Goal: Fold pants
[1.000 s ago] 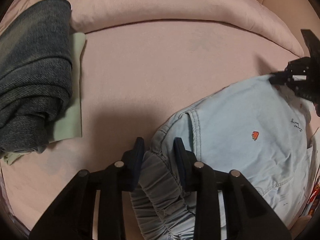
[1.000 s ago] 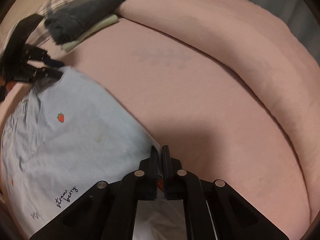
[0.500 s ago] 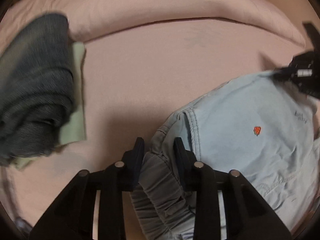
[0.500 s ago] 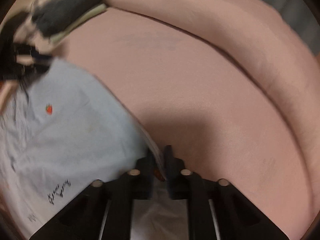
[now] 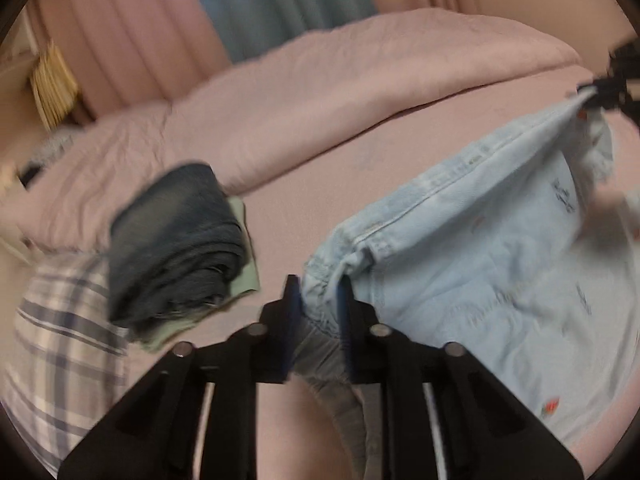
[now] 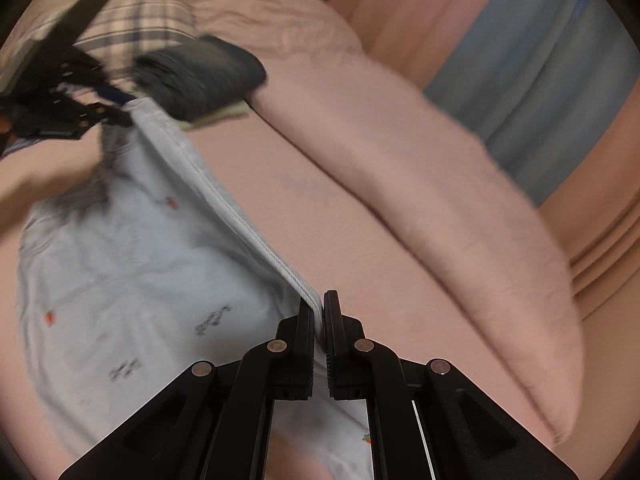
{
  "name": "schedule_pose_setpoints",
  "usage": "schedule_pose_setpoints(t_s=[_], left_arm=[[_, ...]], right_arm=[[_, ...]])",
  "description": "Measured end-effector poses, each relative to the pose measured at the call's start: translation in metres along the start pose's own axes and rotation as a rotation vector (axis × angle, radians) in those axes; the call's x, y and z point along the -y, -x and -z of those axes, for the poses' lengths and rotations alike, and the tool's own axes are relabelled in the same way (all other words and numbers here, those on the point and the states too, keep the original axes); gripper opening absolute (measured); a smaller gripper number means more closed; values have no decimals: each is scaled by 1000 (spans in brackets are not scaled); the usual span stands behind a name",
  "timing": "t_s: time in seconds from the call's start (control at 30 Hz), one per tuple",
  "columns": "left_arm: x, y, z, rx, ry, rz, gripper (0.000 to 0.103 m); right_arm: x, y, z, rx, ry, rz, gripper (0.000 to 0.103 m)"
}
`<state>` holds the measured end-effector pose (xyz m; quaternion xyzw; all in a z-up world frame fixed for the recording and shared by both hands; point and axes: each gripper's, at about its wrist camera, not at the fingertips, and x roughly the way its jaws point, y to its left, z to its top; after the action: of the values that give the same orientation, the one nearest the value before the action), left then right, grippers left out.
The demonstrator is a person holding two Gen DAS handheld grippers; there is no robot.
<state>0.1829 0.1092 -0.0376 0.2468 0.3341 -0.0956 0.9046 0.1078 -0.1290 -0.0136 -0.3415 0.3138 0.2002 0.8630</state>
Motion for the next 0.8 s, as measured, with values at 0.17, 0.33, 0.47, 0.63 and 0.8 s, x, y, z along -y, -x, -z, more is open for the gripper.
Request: schedule_pose_setpoints(t_s=[0.17,0.33,0.47,0.63,0.8], left_arm=[[5,23,67,42,-64,-14,15],[22,18,117,7,-74,6,14],[39,10,146,-43,-70,23,13],[40,20,153,-17,-20,21,12],[42,19,159,-36,-16,36,13]], right_arm=[[-44,52,28,42,85,-3,5],[-99,75,74,-1,172,-100,5],[-139,60,101,-77,237,-143,5],[-147,52,106,-96,247,-146,5],[-157,65,116,-96,200,-168,5]])
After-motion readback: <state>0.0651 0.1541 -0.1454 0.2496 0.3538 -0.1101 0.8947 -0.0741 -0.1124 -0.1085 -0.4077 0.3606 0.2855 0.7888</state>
